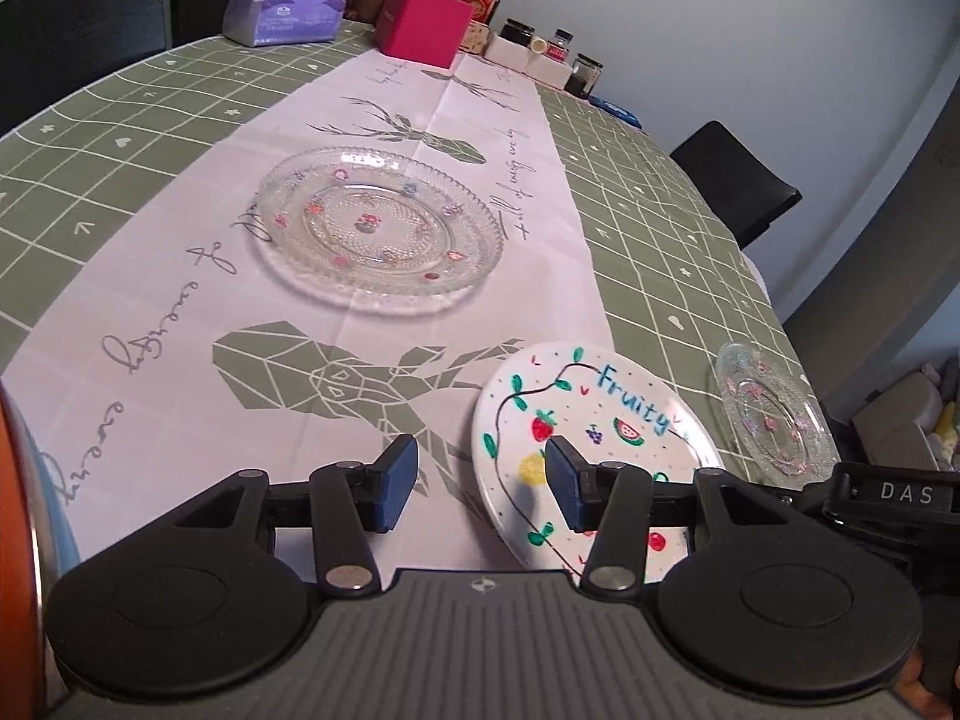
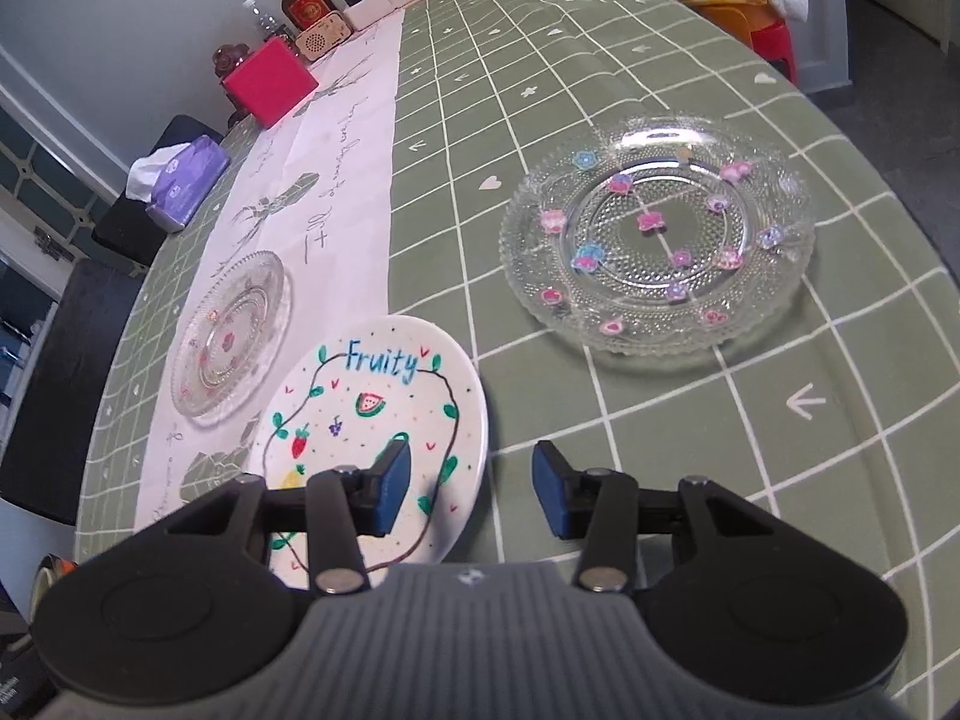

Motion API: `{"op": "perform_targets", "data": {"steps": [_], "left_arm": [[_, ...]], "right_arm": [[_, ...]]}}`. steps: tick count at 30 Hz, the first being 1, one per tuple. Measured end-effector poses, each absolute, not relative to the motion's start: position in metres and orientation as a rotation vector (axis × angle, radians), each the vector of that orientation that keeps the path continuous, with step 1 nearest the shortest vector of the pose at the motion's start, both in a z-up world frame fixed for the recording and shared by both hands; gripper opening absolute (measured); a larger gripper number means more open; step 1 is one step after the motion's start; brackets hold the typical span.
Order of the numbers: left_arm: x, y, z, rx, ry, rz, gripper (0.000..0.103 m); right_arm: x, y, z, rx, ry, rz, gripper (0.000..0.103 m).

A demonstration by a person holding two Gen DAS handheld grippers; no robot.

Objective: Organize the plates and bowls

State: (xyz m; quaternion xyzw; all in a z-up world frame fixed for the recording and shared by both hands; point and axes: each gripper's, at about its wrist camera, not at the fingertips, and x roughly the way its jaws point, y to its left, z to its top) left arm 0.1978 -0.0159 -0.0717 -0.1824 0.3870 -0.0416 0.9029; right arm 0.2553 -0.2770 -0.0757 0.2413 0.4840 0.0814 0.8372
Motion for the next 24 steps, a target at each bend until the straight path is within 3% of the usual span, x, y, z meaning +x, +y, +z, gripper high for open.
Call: {"op": "perform_targets", "data": {"steps": [5,6,11,15,24], "left_arm": [[0.2,-0.023,-0.073,-0.393,0.826,-0.144,0.039],[0.2,-0.025,-0.072,-0.381,0.826,-0.142,0.039],[0.201,-0.025,-0.072,-0.375,0.838,-0.151,0.038],[0.199,-0.023,-0.071,-0.396,0.86,-0.159,0.035],[0.188,-0.029,-0.072,-0.424,0.871,-0.187,0.035]], "right_arm": [[0.253,-0.274,-0.077,0.52,1.036,0.192,0.038],[0.253,-0.273,-0.078,0.529,1.046,0.2,0.029],[0.253,-0.275,-0.08,0.553,1.049,0.19,0.025],[0.252,-0.28,-0.08,0.554,1.06,0.161,0.015],[0.248,-0.3,-0.082,0.648,1.093,0.135,0.016]]}}
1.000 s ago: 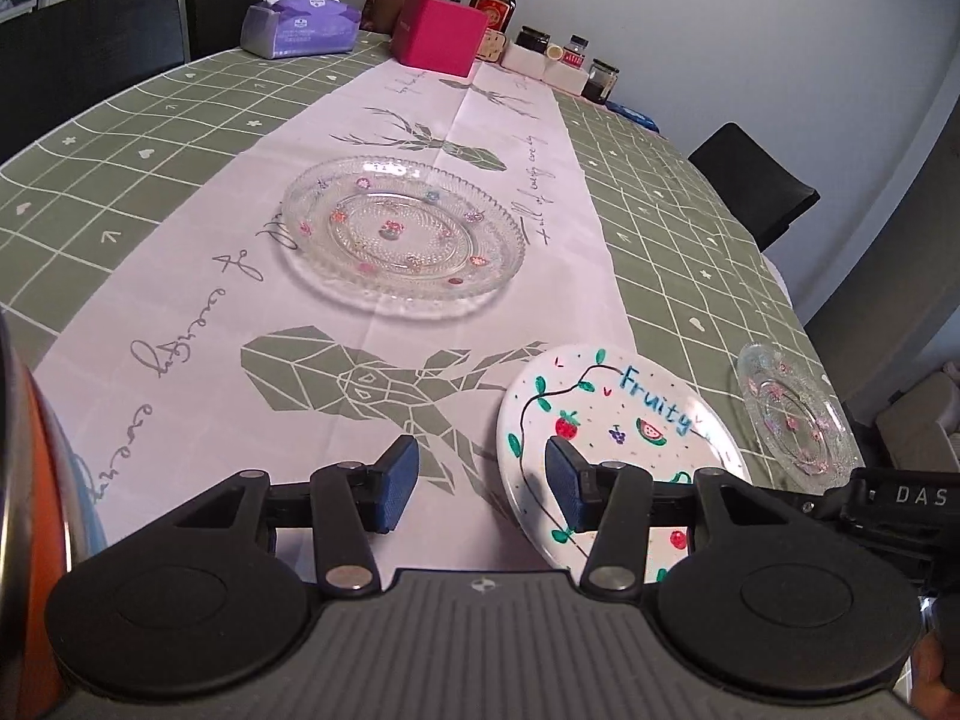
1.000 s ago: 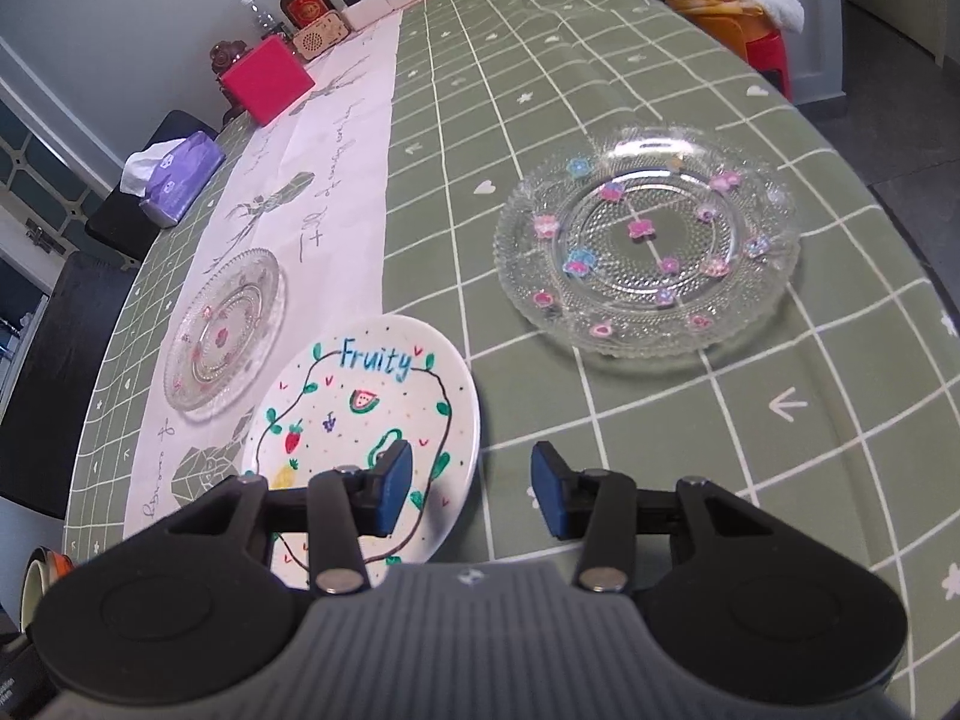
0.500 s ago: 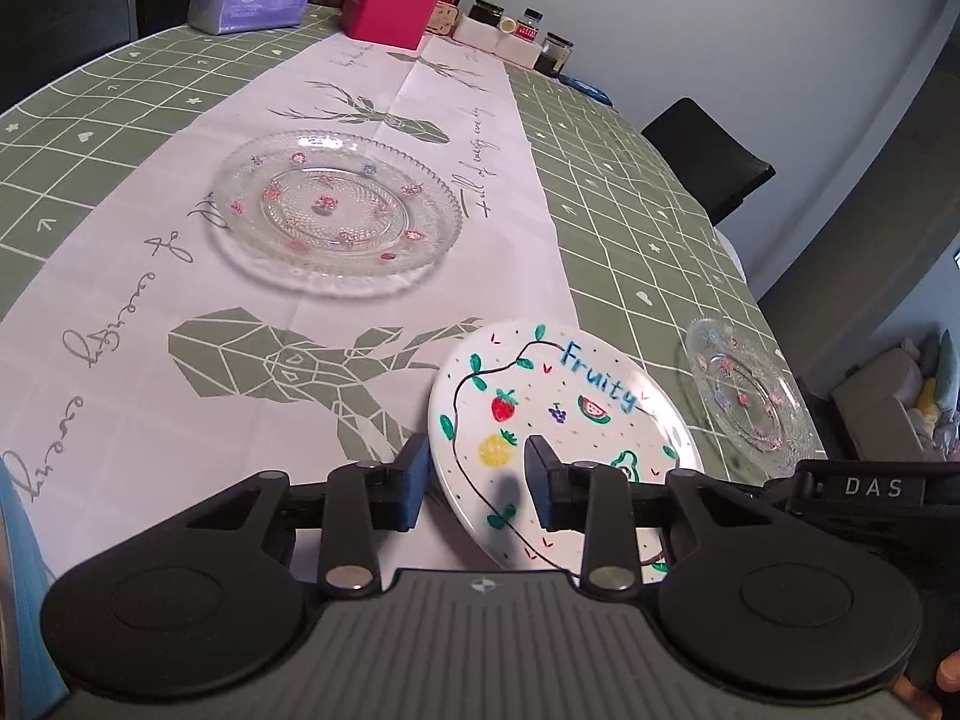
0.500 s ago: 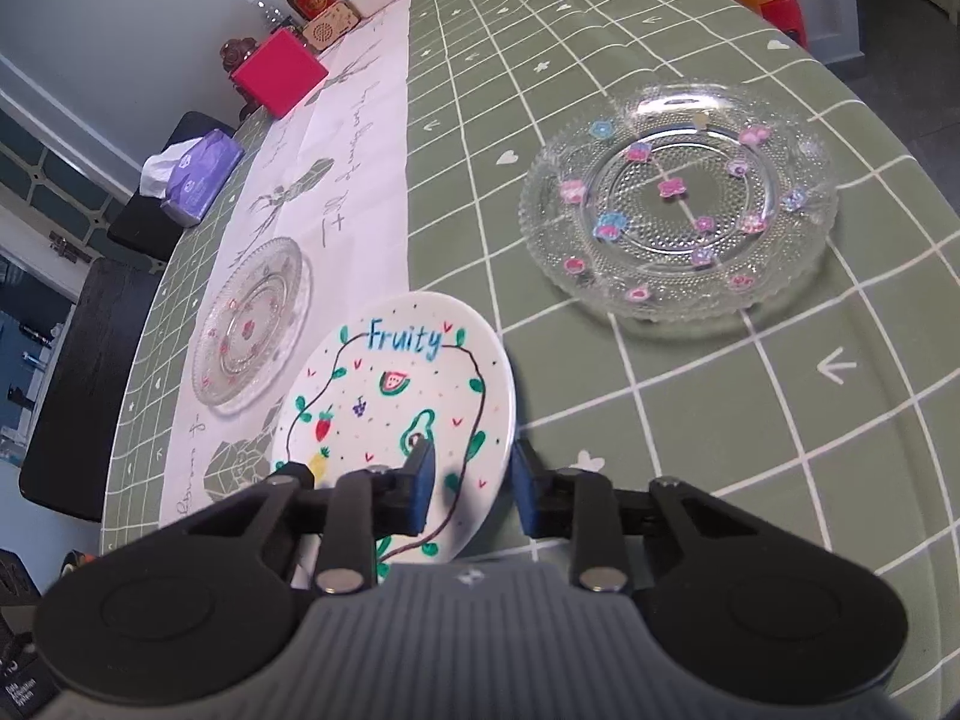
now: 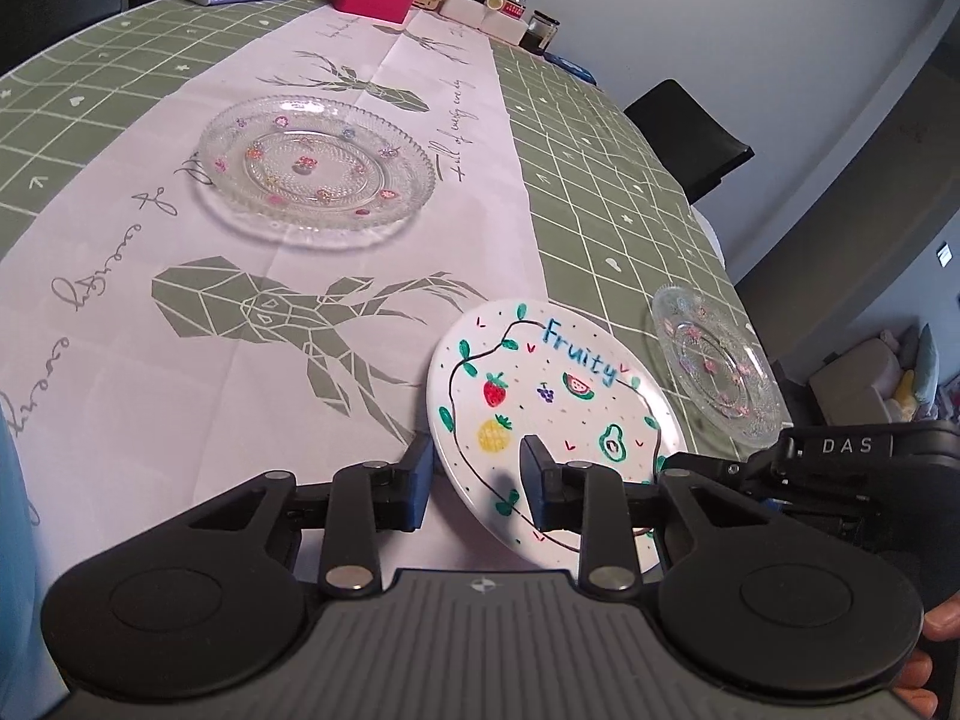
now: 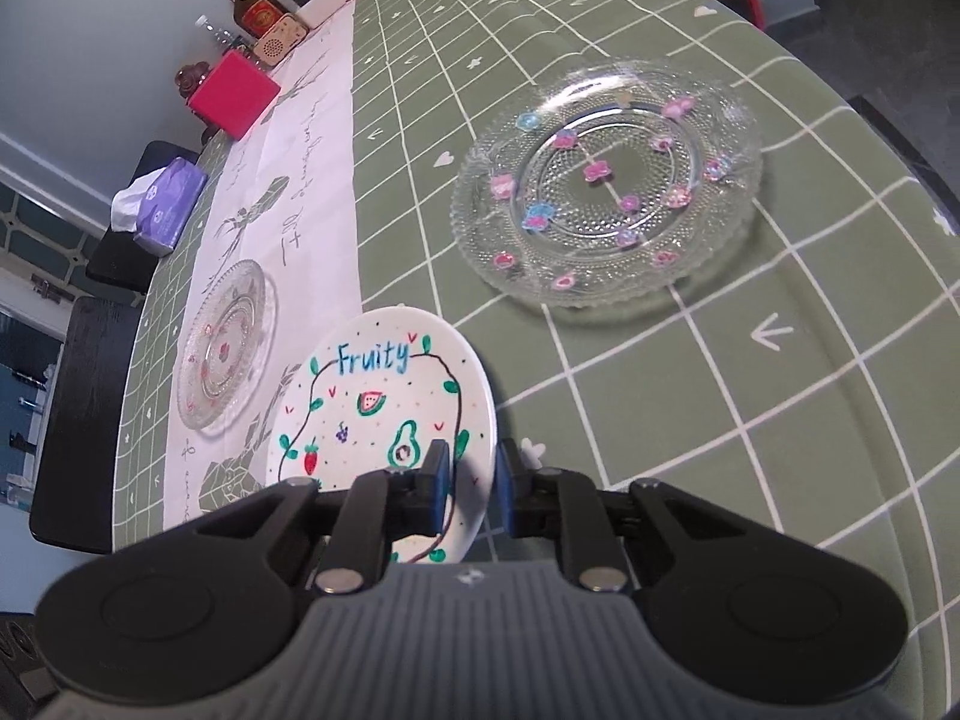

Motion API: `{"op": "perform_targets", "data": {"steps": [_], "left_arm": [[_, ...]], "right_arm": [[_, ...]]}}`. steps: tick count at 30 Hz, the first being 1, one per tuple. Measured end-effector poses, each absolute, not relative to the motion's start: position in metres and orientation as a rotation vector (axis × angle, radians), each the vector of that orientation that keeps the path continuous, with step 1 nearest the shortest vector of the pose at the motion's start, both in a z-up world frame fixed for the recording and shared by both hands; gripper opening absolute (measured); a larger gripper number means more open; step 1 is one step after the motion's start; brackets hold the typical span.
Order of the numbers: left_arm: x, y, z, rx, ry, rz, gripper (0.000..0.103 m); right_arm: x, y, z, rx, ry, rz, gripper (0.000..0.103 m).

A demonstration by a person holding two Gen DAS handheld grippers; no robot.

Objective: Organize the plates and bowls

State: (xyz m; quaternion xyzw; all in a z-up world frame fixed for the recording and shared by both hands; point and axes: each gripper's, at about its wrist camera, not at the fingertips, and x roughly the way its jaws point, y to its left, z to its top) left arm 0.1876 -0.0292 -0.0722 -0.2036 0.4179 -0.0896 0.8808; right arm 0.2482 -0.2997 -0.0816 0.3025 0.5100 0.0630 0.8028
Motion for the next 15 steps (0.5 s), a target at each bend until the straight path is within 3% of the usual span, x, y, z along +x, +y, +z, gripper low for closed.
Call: {"op": "perform_targets", "data": {"steps": [5,8,15], "left_arm": [[0.191,-0.028,-0.072,-0.428,0.88,-0.191,0.034],[0.188,-0.033,-0.071,-0.384,0.875,-0.166,0.025],[0.176,-0.039,-0.059,-0.367,0.847,-0.183,0.025]], "right_arm": [[0.247,-0.296,-0.081,0.632,1.093,0.151,0.016],[0.245,-0.294,-0.08,0.604,1.085,0.152,0.012],[0.235,-0.305,-0.077,0.637,1.094,0.155,0.009]]}}
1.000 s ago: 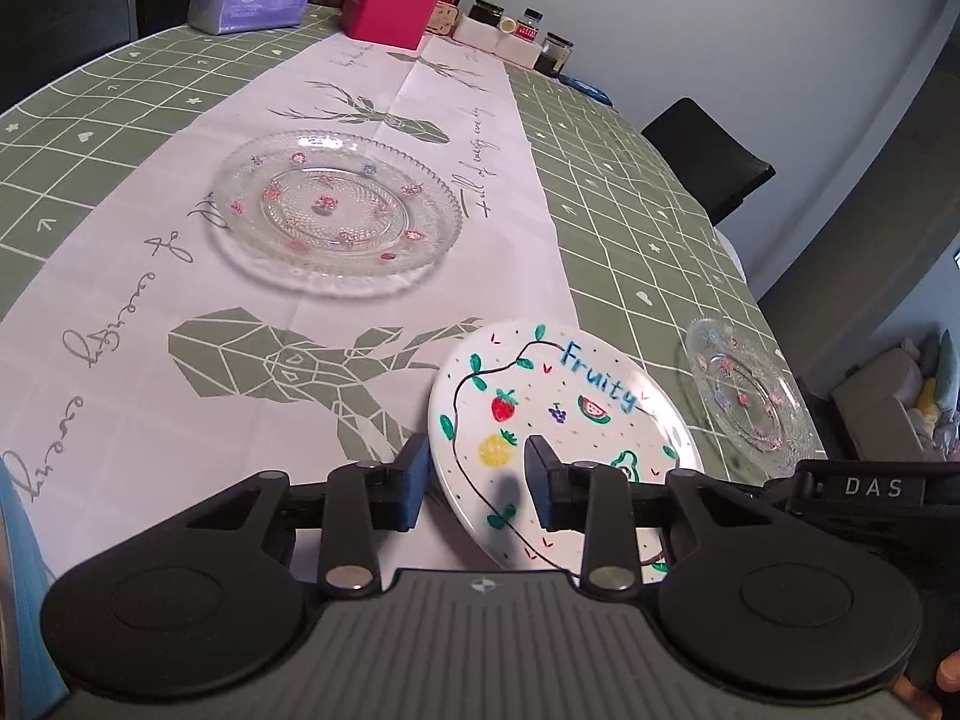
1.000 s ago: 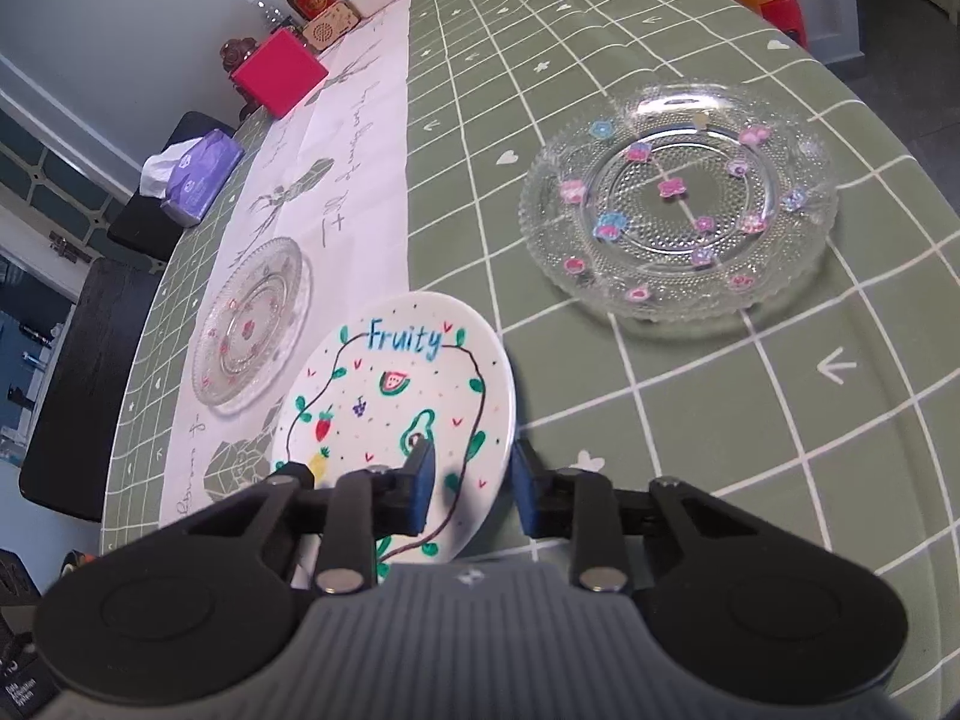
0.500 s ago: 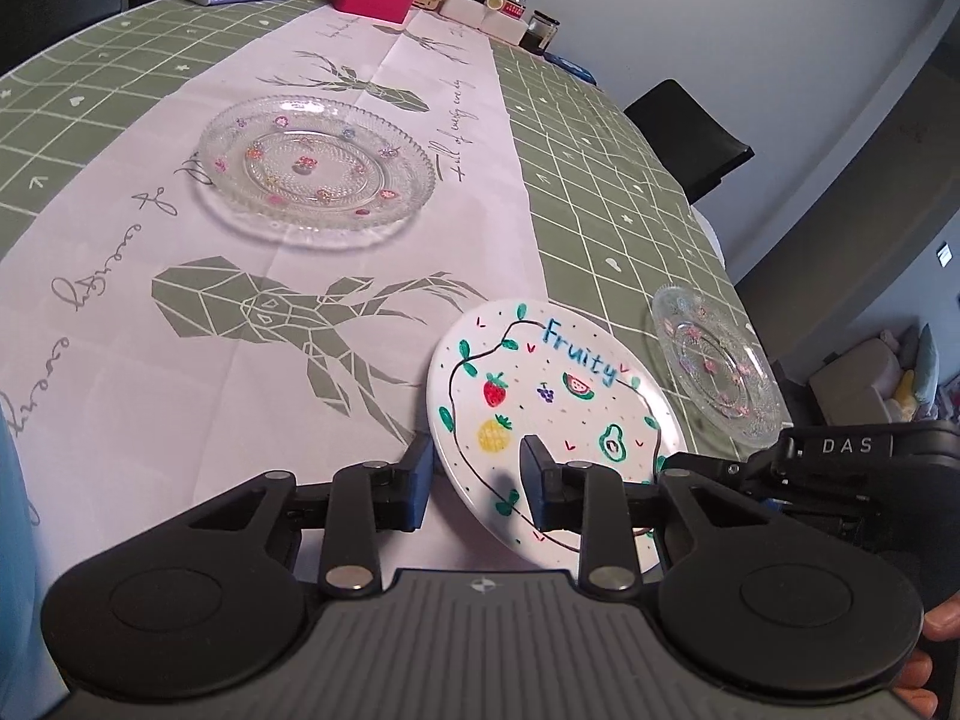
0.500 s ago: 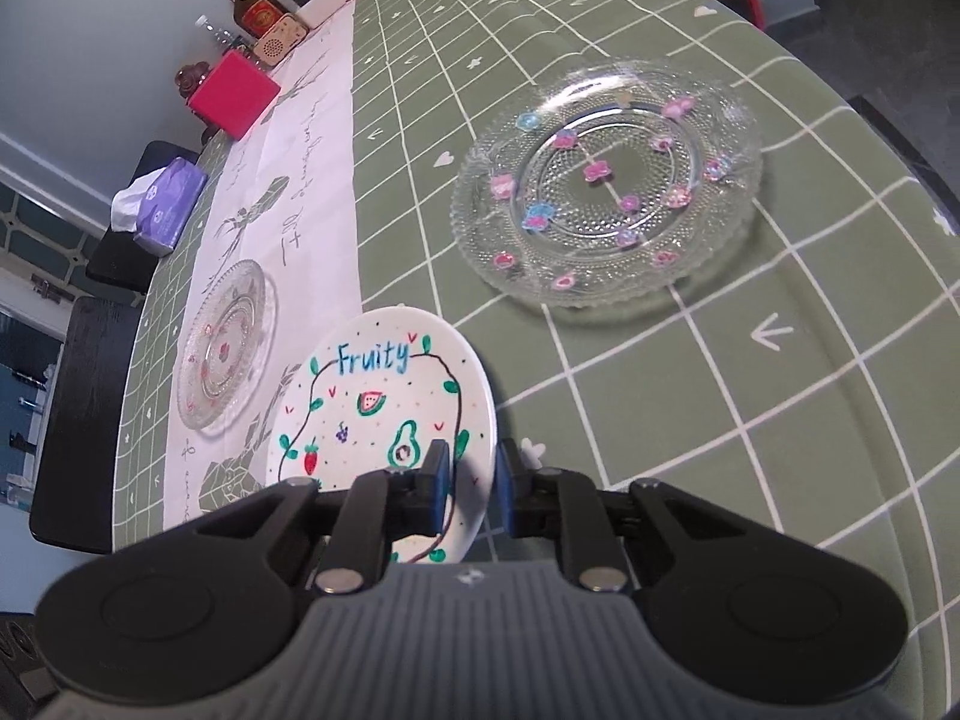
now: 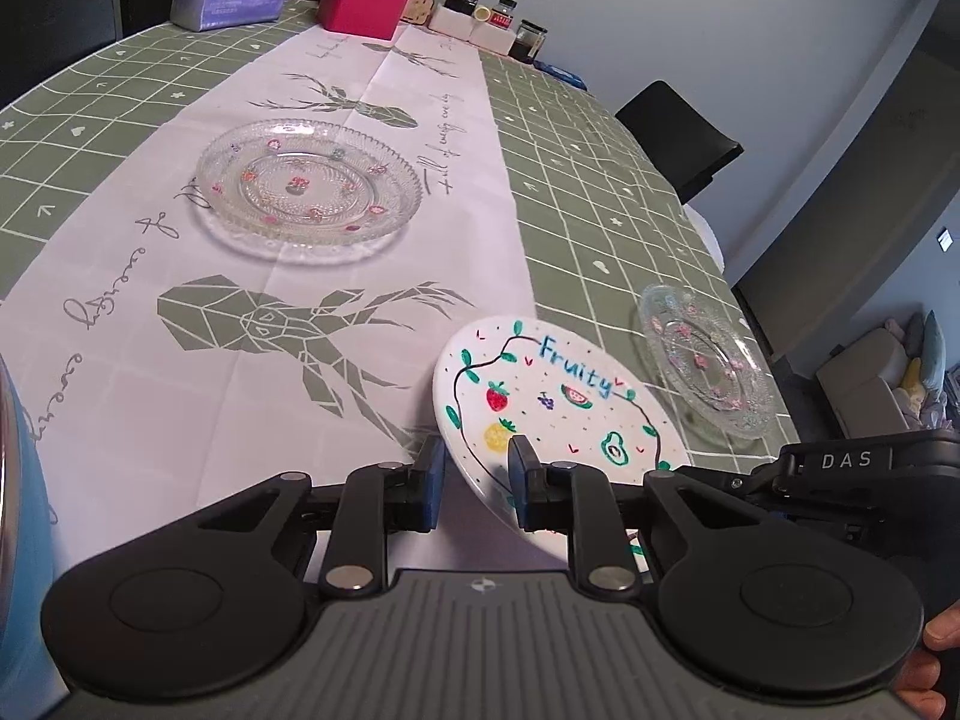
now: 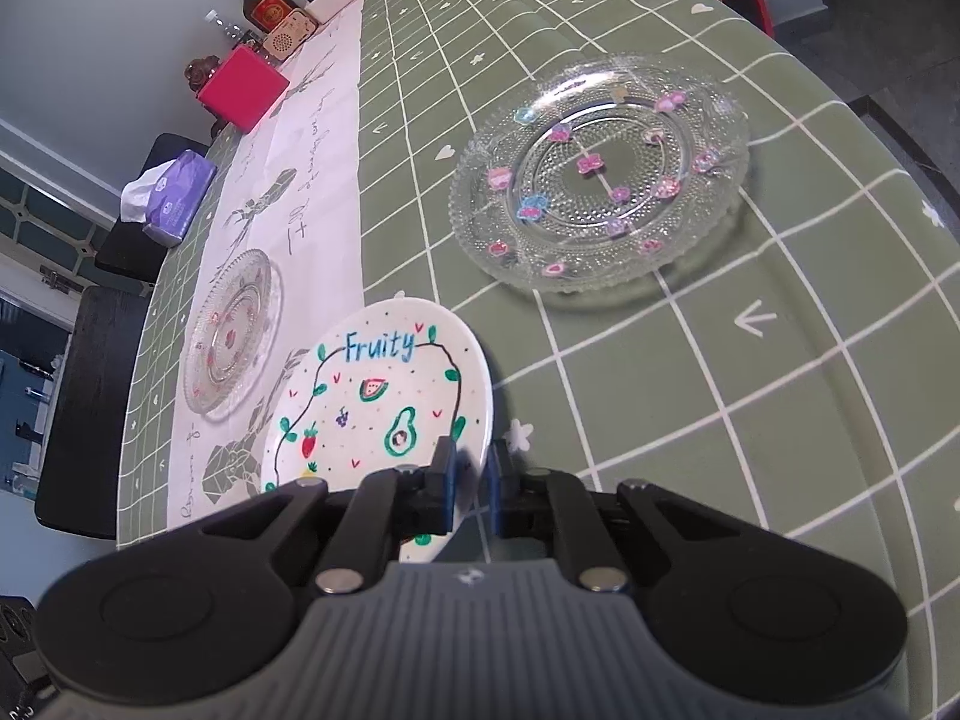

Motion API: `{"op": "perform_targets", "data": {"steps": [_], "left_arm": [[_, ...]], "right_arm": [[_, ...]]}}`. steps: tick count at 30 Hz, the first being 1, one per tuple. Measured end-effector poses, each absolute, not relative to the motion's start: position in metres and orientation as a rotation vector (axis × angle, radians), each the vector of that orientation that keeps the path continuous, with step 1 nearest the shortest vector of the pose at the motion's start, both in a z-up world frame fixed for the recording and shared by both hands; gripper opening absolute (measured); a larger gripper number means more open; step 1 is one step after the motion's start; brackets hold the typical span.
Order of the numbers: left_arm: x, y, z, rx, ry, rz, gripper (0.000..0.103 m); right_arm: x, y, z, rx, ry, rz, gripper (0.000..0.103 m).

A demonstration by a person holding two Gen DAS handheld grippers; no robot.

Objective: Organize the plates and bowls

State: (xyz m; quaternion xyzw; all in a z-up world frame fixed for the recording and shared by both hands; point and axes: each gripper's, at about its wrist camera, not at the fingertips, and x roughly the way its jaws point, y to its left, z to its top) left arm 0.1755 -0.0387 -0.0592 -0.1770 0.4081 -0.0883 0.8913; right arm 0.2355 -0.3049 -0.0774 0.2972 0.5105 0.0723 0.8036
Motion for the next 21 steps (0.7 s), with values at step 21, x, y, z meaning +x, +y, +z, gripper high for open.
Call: {"op": "perform_targets", "data": {"steps": [21], "left_arm": [[0.107,-0.044,-0.06,-0.443,0.892,-0.305,0.021]], "right_arm": [[0.15,-0.329,-0.068,0.66,1.088,0.173,0.011]]}}
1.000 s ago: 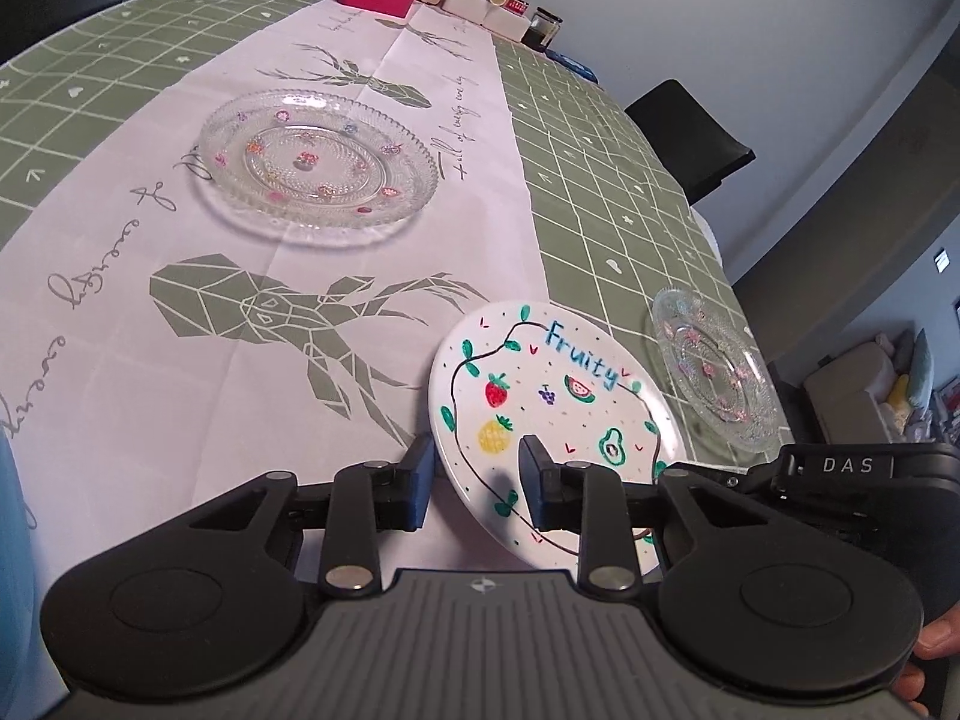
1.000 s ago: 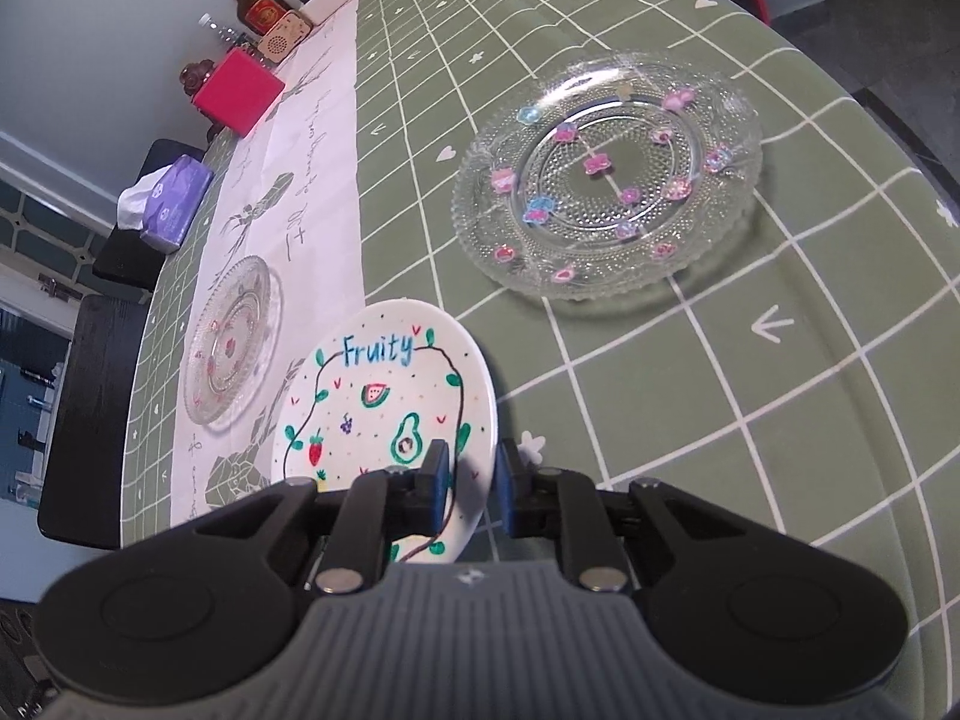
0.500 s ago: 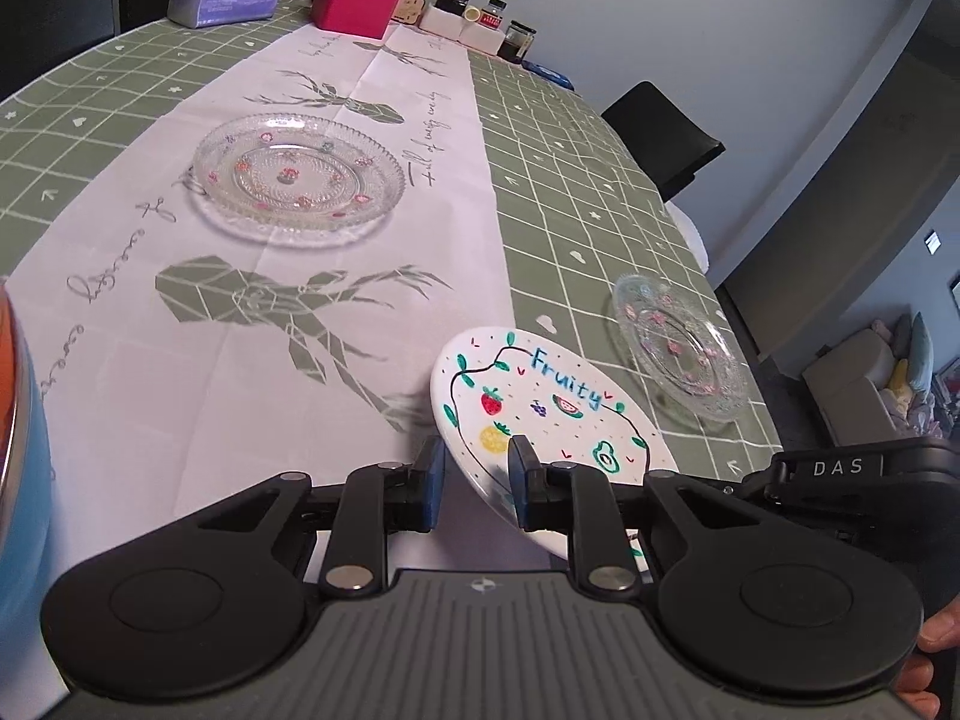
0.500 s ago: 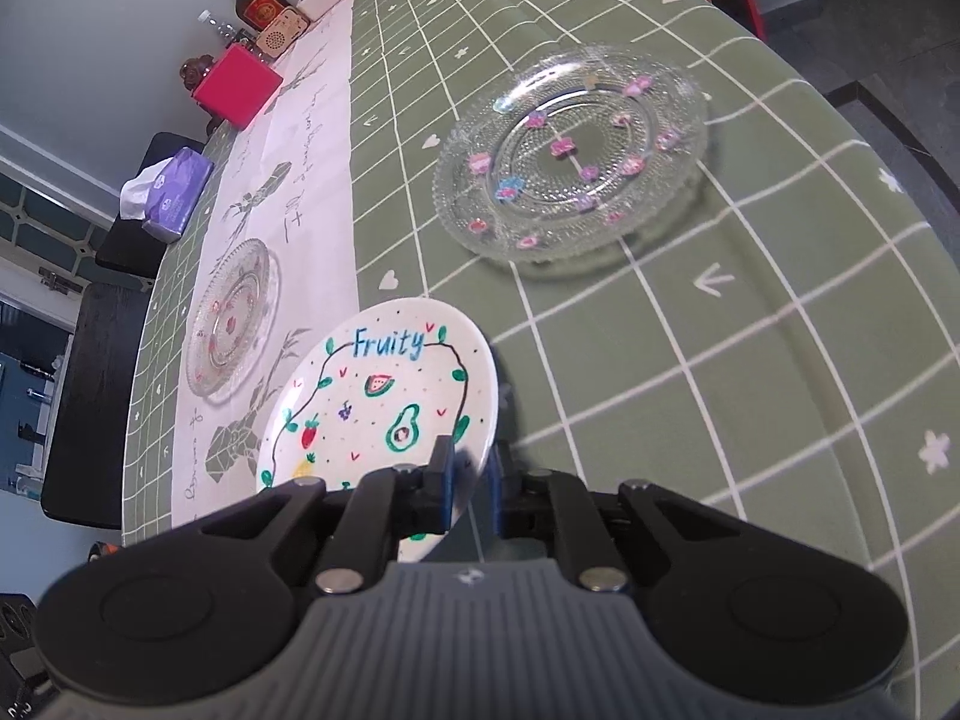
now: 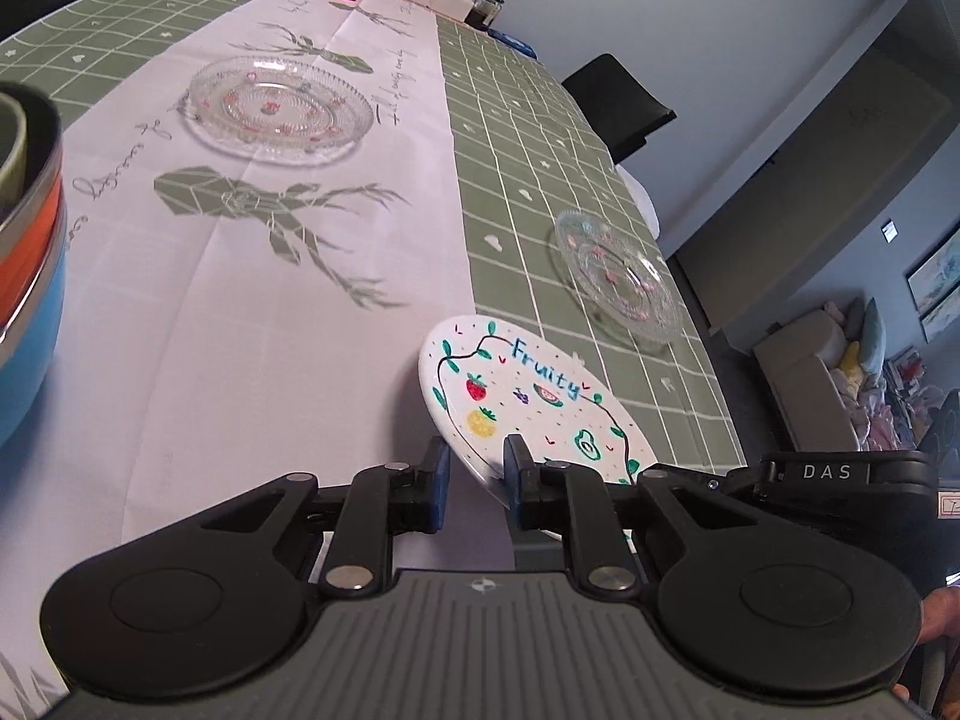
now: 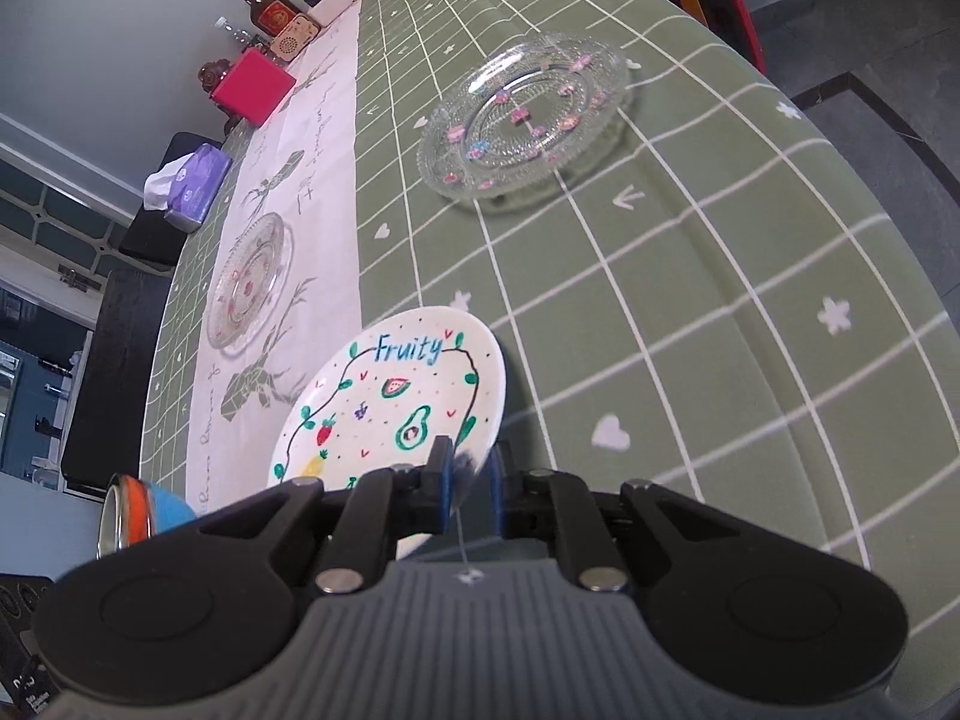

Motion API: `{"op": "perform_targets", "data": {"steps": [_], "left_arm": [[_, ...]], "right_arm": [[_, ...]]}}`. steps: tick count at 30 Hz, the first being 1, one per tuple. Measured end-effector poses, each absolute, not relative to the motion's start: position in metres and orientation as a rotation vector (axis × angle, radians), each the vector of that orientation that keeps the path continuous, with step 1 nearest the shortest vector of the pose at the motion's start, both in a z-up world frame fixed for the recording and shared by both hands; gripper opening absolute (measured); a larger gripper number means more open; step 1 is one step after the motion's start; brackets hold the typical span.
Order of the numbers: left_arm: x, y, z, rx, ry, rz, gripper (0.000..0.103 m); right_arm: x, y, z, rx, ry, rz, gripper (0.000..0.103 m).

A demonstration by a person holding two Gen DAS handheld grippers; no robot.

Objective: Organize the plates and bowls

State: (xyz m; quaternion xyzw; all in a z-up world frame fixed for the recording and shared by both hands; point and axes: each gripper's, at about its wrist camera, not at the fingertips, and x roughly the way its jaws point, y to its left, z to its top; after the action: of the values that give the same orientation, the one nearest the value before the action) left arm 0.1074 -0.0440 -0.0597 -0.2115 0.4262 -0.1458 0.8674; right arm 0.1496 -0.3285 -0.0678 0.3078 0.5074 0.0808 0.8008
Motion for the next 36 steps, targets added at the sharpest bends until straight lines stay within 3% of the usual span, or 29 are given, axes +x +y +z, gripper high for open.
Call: {"op": "perform_targets", "data": {"steps": [14,17,19,23,30,33,34,36], "left_arm": [[0.099,-0.046,-0.072,-0.369,0.928,-0.324,0.022],[0.099,-0.046,-0.071,-0.337,0.903,-0.307,0.027],[0.1,-0.044,-0.067,-0.328,0.871,-0.298,0.032],[0.114,-0.043,-0.066,-0.318,0.856,-0.305,0.043],[0.134,-0.043,-0.075,-0.324,0.872,-0.351,0.042],[0.137,-0.044,-0.075,-0.301,0.877,-0.358,0.028],[0.137,-0.043,-0.076,-0.3,0.878,-0.357,0.026],[0.136,-0.041,-0.076,-0.308,0.877,-0.352,0.022]], "right_arm": [[0.136,-0.319,-0.074,0.568,1.112,0.153,0.012],[0.135,-0.319,-0.07,0.542,1.085,0.132,0.022],[0.135,-0.32,-0.069,0.538,1.069,0.127,0.037],[0.138,-0.326,-0.071,0.583,1.051,0.124,0.038],[0.143,-0.332,-0.075,0.646,1.012,0.116,0.038],[0.144,-0.332,-0.077,0.658,1.012,0.12,0.03],[0.145,-0.332,-0.079,0.669,1.022,0.128,0.021],[0.145,-0.334,-0.082,0.702,1.035,0.135,0.017]]}}
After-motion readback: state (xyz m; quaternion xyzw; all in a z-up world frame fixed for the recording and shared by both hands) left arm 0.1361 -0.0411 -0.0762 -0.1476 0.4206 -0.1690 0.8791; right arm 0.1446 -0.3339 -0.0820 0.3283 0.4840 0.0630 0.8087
